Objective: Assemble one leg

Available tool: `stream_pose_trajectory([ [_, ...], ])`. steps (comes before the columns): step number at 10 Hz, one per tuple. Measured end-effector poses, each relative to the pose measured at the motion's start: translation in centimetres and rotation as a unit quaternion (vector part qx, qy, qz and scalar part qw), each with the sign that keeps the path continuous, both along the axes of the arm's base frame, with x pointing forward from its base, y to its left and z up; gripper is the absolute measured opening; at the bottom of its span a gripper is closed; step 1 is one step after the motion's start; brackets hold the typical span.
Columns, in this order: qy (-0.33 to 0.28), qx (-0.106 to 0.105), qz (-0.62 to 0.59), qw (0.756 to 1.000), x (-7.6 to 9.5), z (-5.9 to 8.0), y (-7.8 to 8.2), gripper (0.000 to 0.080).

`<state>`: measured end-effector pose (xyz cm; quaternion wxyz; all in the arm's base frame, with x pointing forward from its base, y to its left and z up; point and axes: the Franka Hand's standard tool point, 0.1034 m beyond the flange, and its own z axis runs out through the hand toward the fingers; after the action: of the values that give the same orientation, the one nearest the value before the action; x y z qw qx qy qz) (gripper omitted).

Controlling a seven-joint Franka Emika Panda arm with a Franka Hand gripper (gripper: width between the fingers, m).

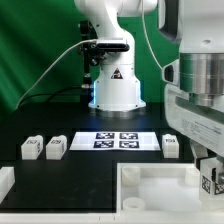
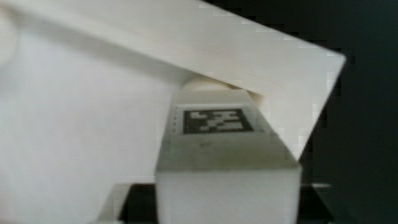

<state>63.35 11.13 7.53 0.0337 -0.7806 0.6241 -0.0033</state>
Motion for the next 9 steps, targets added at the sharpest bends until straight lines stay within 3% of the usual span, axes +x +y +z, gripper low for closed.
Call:
stream_pose_trajectory([
  [2, 0.001, 0.023, -0.107, 0.994, -0.27, -0.04, -0.03, 0.0291],
  [5, 0.0, 0.02, -0.085, 0.996, -0.33, -0.13, 0.03, 0.0292],
  [6, 0.0, 0.021, -0.083, 0.996, -0.35, -0.18, 0.07, 0.0497],
  [7, -0.015, 0.016, -0.003, 1.0, 0.02, -0.14, 0.16, 0.0599],
  [9, -0.025, 0.007, 0.13, 0.991, 0.07, -0.14, 0.18, 0.0639],
])
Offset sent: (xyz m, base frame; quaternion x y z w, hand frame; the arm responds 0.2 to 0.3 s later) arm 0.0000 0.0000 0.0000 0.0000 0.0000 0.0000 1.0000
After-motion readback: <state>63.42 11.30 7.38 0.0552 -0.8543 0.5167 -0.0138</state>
